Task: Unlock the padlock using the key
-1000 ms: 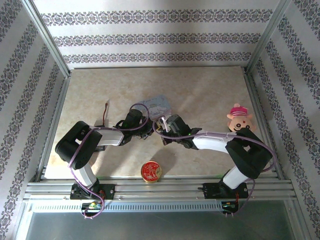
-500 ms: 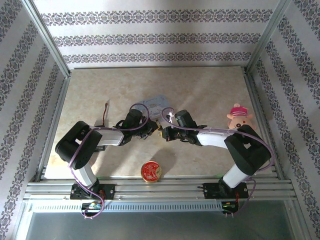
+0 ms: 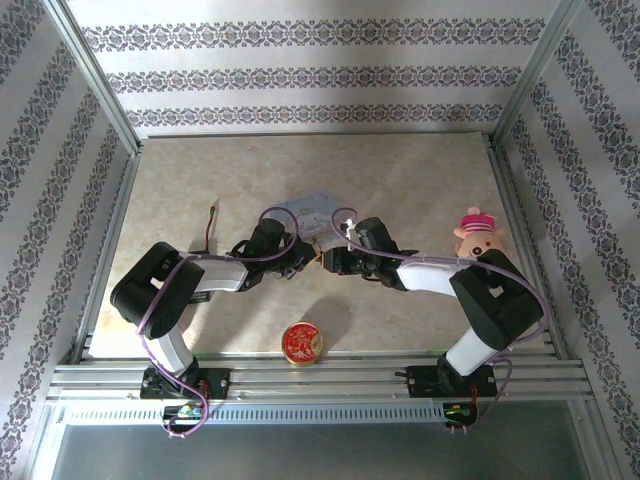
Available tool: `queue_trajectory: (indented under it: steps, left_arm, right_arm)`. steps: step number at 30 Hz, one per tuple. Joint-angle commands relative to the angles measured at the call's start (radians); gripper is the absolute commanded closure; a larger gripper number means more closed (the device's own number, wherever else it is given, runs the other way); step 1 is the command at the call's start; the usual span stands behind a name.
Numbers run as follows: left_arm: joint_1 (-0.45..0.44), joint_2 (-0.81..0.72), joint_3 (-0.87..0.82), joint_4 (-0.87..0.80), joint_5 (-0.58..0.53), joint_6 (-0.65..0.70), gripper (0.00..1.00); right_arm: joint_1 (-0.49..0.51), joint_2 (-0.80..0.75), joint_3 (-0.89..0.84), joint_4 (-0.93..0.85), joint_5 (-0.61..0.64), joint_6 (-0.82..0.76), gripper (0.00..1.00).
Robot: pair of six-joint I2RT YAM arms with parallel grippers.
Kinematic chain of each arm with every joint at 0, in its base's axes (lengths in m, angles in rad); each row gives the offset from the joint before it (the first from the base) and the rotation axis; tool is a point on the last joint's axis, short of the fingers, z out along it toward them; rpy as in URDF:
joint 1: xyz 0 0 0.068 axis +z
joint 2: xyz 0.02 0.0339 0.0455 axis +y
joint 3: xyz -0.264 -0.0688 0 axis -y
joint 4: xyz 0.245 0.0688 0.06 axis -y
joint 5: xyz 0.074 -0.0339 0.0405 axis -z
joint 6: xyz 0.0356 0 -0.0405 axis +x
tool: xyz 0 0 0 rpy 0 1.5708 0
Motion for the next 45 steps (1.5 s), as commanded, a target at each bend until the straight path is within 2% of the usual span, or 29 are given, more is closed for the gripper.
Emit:
queue_trajectory:
  steps: [1,10,18,30,41,45]
  left_arm:
    - [-0.016,0.024,-0.033,-0.095,0.071,-0.039,1.00]
    - [-0.009,0.024,-0.030,-0.095,0.075,-0.045,1.00]
    - [-0.007,0.023,-0.025,-0.098,0.079,-0.047,1.00]
    - [-0.003,0.017,-0.017,-0.113,0.081,-0.043,1.00]
    - [0.000,0.012,-0.023,-0.116,0.079,-0.042,1.00]
    - [0.000,0.012,-0.025,-0.112,0.077,-0.045,1.00]
  right_arm:
    - [0.039,-0.063,0.036,-0.110,0.207,-0.071,0.67]
    - [0.163,-0.069,0.120,-0.287,0.451,-0.198,0.72]
    - [0.248,-0.001,0.214,-0.389,0.557,-0.259,0.73]
    - [0.307,0.087,0.271,-0.422,0.607,-0.322,0.76]
    - [0.311,-0.081,0.098,-0.317,0.603,-0.318,0.76]
    - [0.314,-0.087,0.087,-0.314,0.610,-0.332,0.75]
